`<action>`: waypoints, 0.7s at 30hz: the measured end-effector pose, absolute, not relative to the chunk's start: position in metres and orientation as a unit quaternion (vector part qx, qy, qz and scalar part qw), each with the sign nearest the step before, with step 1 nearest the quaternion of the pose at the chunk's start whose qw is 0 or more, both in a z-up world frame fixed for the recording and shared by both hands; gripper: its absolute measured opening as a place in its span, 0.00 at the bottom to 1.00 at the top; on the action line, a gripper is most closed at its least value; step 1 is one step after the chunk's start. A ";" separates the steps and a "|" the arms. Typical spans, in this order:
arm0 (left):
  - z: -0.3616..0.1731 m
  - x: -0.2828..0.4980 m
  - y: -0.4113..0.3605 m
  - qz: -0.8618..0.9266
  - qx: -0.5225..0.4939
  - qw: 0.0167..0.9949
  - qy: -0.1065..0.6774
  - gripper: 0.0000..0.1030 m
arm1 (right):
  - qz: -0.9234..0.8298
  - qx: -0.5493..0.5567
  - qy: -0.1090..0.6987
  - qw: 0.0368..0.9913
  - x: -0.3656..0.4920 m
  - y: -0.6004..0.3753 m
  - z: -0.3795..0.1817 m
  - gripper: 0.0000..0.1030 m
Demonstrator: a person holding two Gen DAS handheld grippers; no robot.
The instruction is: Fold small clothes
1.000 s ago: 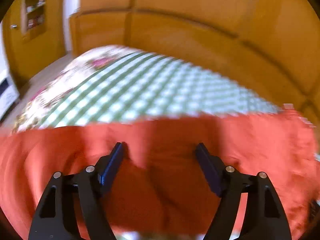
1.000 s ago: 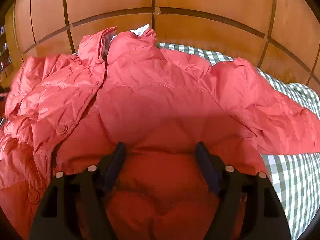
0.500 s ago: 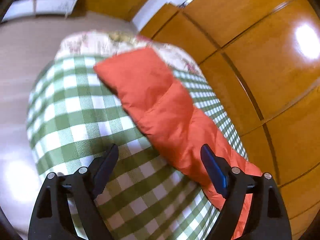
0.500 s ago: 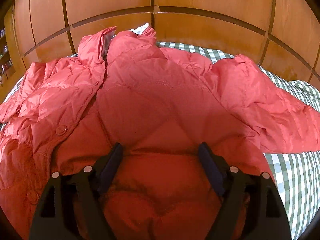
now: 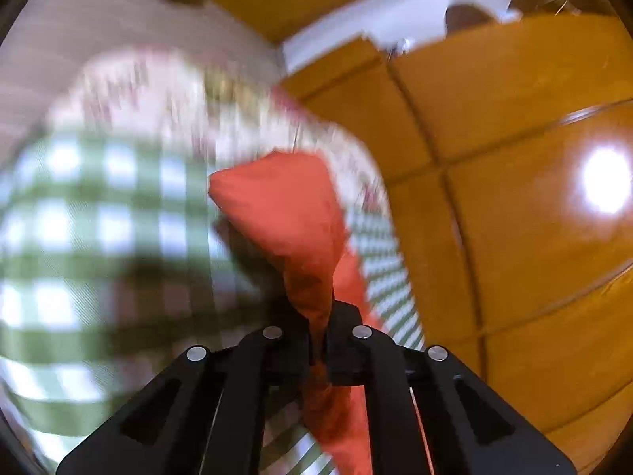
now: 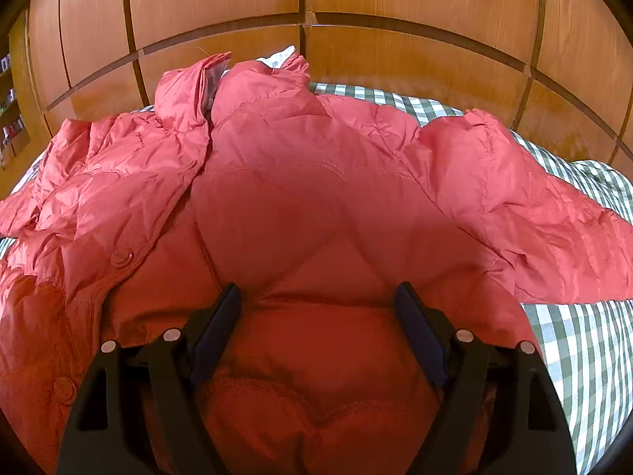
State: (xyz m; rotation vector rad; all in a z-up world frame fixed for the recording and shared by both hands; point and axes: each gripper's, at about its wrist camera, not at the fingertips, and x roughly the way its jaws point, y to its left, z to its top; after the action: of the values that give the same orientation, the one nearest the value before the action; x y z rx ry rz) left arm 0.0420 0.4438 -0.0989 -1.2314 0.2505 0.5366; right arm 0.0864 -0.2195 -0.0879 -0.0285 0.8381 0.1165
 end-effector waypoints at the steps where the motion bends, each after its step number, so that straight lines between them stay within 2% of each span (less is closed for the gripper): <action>1: -0.092 0.032 0.448 0.248 -0.569 0.778 0.097 0.04 | 0.057 -0.014 0.406 0.912 0.087 -0.220 -0.088 0.78; 11: -0.101 -0.001 0.432 0.253 -0.567 0.776 0.114 0.03 | 0.058 -0.014 0.406 0.912 0.088 -0.222 -0.089 0.78; 15: -0.072 0.011 0.420 0.246 -0.555 0.790 0.090 0.03 | 0.057 -0.016 0.409 0.911 0.088 -0.221 -0.089 0.82; 17: -0.044 0.021 0.406 0.224 -0.539 0.809 0.073 0.03 | 0.059 -0.024 0.417 0.907 0.090 -0.218 -0.091 0.90; 21: 0.015 0.050 0.360 0.173 -0.473 0.863 0.054 0.03 | 0.053 -0.037 0.426 0.902 0.092 -0.213 -0.095 0.98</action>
State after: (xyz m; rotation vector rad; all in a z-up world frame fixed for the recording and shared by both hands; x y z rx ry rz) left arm 0.0497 0.3604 0.0148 -0.9909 0.1122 0.3628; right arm 0.0921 -0.2134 -0.0947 -0.0772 0.8817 0.1105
